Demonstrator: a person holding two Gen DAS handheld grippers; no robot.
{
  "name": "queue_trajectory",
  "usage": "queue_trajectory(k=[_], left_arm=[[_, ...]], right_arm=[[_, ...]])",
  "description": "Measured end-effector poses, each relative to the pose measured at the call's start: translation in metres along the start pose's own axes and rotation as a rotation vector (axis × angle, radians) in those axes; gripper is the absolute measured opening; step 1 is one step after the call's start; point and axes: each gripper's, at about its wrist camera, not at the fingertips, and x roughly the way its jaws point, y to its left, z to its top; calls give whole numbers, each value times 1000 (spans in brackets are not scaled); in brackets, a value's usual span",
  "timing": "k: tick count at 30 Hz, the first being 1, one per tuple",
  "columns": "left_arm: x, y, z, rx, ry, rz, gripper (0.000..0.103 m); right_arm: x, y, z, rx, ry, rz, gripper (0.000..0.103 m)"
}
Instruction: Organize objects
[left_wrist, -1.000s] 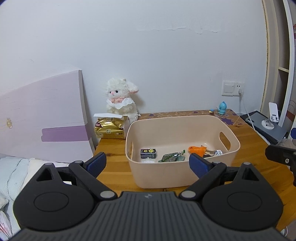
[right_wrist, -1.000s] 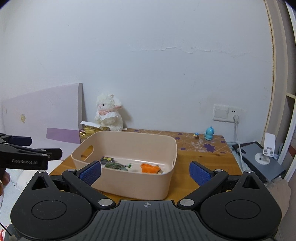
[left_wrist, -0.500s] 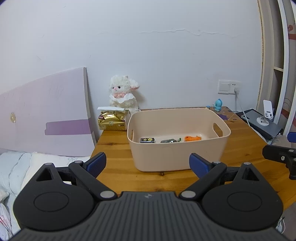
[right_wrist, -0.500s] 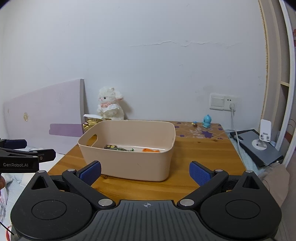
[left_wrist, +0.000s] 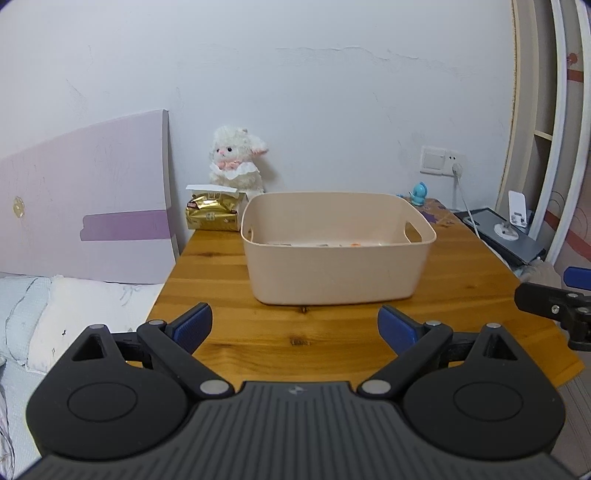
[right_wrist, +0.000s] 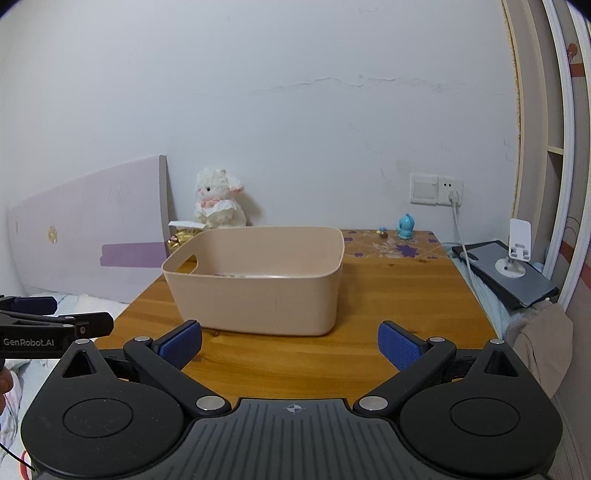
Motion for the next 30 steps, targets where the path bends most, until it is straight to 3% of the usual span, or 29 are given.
queue_trajectory(k=[14, 30], left_arm=[[-15, -4, -5, 16, -17, 24, 97], [-7, -4, -4, 23, 10, 17, 97]], right_arm=[[-14, 0, -10, -10, -3, -26, 103], [2, -1, -12, 4, 29, -18, 103]])
